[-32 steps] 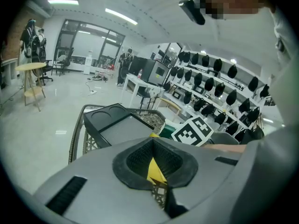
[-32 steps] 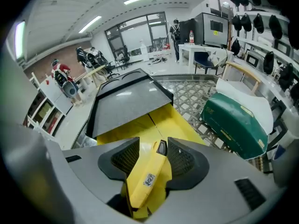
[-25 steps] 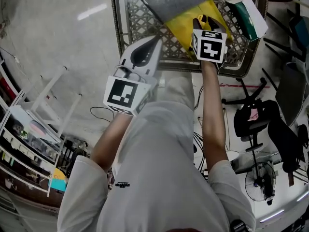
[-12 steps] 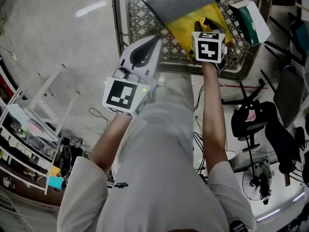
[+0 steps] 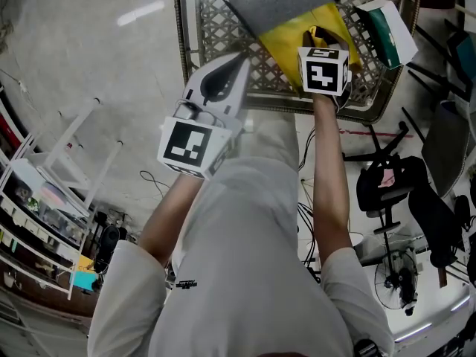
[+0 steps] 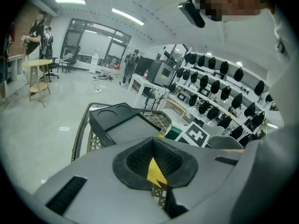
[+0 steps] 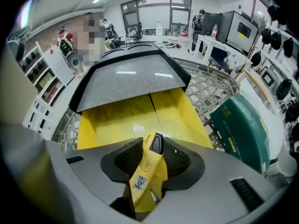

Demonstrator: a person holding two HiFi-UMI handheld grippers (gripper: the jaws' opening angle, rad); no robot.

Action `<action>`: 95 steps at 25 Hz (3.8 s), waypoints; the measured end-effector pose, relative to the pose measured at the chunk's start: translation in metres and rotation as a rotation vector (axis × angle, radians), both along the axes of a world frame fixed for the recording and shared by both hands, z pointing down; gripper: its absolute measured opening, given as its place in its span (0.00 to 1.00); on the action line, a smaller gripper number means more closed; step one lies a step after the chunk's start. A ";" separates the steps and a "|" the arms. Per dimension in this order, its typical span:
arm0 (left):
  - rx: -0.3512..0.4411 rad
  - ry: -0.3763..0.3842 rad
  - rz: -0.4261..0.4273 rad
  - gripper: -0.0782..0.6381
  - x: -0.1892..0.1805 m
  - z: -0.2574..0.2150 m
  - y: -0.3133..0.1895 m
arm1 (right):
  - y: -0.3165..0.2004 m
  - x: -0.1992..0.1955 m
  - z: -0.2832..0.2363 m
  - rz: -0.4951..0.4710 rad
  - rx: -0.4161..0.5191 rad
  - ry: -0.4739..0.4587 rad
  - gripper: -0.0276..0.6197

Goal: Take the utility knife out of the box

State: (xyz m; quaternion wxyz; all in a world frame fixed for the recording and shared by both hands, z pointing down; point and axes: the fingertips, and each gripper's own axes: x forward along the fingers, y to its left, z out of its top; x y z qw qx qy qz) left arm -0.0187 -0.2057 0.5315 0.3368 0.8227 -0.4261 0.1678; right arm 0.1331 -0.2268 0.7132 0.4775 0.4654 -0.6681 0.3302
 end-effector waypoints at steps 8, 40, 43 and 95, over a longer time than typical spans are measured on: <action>0.021 0.003 0.008 0.11 0.000 -0.011 0.009 | 0.002 0.000 -0.018 -0.001 0.059 -0.002 0.24; 0.193 0.043 0.054 0.11 -0.028 -0.109 0.081 | 0.056 -0.002 -0.196 0.085 0.554 0.049 0.23; 0.217 0.051 0.050 0.11 -0.031 -0.124 0.087 | 0.059 -0.005 -0.226 0.083 0.608 0.040 0.23; 0.458 0.073 -0.028 0.11 -0.119 -0.259 0.155 | 0.186 -0.079 -0.442 0.058 0.981 -0.323 0.23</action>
